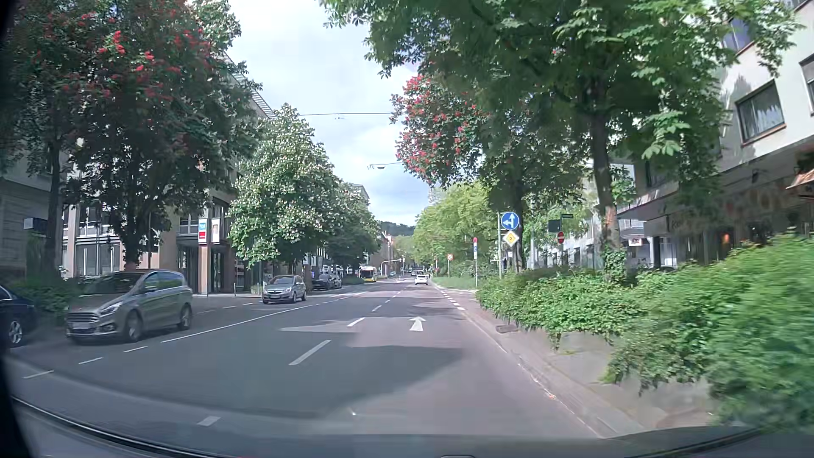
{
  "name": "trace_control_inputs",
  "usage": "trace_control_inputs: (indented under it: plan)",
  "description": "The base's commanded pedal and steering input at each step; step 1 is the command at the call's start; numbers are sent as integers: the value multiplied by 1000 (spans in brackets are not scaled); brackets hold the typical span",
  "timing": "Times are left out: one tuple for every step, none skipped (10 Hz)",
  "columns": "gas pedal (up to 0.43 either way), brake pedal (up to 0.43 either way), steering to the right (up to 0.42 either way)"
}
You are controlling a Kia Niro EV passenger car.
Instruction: Follow the waypoints while adhering to traffic rules and regulations
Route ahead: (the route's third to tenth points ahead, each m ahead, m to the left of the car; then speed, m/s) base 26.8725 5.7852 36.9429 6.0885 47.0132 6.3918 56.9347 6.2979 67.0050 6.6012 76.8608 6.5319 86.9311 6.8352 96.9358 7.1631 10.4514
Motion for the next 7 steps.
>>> trace_control_inputs:
  plan:
    - [98,0,-4]
    - [98,0,-3]
    - [87,0,-3]
    - [87,0,-2]
    - [87,0,-2]
    - [87,0,-2]
    - [98,0,-2]
